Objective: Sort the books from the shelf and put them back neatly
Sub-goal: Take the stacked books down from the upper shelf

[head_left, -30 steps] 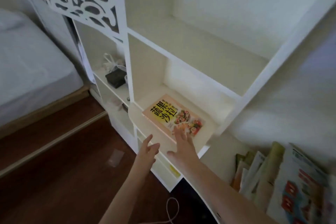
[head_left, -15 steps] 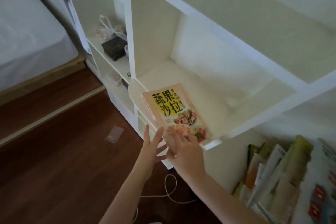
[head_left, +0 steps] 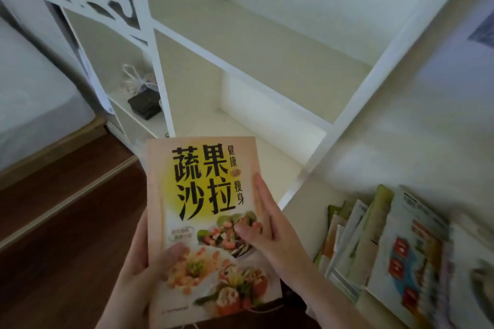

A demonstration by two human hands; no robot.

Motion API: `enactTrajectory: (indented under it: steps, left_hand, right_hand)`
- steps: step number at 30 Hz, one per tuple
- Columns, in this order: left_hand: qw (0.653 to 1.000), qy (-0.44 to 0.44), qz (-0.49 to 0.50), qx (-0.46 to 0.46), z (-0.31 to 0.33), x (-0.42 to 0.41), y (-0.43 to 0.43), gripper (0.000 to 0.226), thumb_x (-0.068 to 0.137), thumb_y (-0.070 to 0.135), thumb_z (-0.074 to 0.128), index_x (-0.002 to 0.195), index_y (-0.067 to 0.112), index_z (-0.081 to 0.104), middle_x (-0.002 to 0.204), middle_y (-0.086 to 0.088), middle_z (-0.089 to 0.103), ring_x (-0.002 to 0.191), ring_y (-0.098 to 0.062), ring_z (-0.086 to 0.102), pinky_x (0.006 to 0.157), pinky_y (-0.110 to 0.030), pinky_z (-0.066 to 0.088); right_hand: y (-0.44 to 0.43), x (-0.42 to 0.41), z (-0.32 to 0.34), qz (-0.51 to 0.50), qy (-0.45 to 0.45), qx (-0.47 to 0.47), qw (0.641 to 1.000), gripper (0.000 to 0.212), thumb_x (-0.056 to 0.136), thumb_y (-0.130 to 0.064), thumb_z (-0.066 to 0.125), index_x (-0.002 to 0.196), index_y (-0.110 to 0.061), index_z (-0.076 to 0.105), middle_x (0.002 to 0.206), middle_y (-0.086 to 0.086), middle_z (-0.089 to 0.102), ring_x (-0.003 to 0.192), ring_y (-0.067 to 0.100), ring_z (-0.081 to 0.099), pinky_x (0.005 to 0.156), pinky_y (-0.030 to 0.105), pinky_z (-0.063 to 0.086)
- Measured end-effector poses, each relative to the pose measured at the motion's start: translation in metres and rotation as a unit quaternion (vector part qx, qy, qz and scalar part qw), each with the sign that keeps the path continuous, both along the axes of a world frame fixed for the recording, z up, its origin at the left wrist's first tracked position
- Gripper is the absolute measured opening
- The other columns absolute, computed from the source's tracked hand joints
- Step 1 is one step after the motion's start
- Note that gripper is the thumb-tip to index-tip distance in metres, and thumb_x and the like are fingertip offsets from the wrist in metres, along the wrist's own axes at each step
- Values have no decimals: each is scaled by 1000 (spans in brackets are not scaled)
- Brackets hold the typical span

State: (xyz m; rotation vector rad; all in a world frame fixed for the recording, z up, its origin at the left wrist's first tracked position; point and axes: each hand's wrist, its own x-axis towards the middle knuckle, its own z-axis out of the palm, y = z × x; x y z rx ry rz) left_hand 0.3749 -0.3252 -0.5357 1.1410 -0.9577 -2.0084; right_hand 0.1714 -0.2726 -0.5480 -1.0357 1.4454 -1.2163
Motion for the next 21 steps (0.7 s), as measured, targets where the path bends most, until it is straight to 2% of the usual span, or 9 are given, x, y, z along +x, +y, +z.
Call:
enactTrajectory:
  steps: [3,6,7,9,10,14,16,17,21]
  left_hand:
    - [999,14,-21,-37,33,0,13,72,77,2,59,117,61,52,108,-11,71,87,-46,68,64,-63,55]
    - [996,13,-35,-79,64,-6,37,72,76,3,59,116,63,51,105,-8,72,83,-42,70,57,-53,58]
    - [995,15,-43,-93,74,-9,47,71,76,4,60,115,63,51,105,-7,72,83,-41,70,56,-51,58]
    - [991,26,-66,-111,93,-18,71,71,76,5,60,113,65,52,106,-6,72,84,-40,70,57,-52,58]
    - [990,28,-77,-119,100,-22,84,72,75,5,60,112,66,52,106,-6,72,84,-40,70,58,-53,58]
    - [979,66,-157,-109,116,-58,140,71,72,3,59,102,67,57,101,-4,73,83,-40,70,58,-53,57]
    - [960,72,-237,-129,113,-89,166,71,72,3,61,110,63,54,105,-3,72,84,-38,71,60,-51,58]
    - [949,63,-270,-149,110,-108,177,72,72,5,63,115,62,51,107,-1,72,85,-35,71,61,-48,59]
    - [886,4,-401,-232,94,-191,221,86,69,30,81,135,57,32,114,4,68,85,-20,72,64,-37,60]
  right_hand:
    - [23,4,31,-31,42,-53,997,72,86,-23,64,137,-55,24,134,-53,24,123,-28,26,88,-3,34]
    - [54,3,63,-61,59,-94,992,72,85,-19,65,135,-54,26,136,-50,23,127,-26,24,92,-3,31]
    - [68,1,72,-72,70,-106,989,73,85,-19,65,137,-52,26,139,-47,23,129,-23,24,98,-1,30]
    - [98,-4,88,-95,76,-126,985,75,84,-18,67,139,-50,27,144,-42,23,136,-13,24,109,13,30]
    - [116,-6,95,-109,72,-126,983,76,82,-19,68,138,-52,29,145,-41,24,137,-10,26,110,17,32]
    - [201,-20,110,-215,130,-113,961,80,80,-28,69,133,-68,25,134,-54,21,119,-33,24,84,-7,32]
    - [247,-35,109,-284,143,-95,944,77,79,-32,68,128,-71,24,131,-57,20,114,-37,22,80,-9,31]
    - [270,-43,107,-316,141,-89,934,75,79,-33,68,130,-69,25,133,-55,21,116,-36,22,83,-7,32]
    - [354,-75,91,-451,142,-55,879,73,80,-40,67,138,-57,26,139,-48,23,121,-31,25,101,14,31]
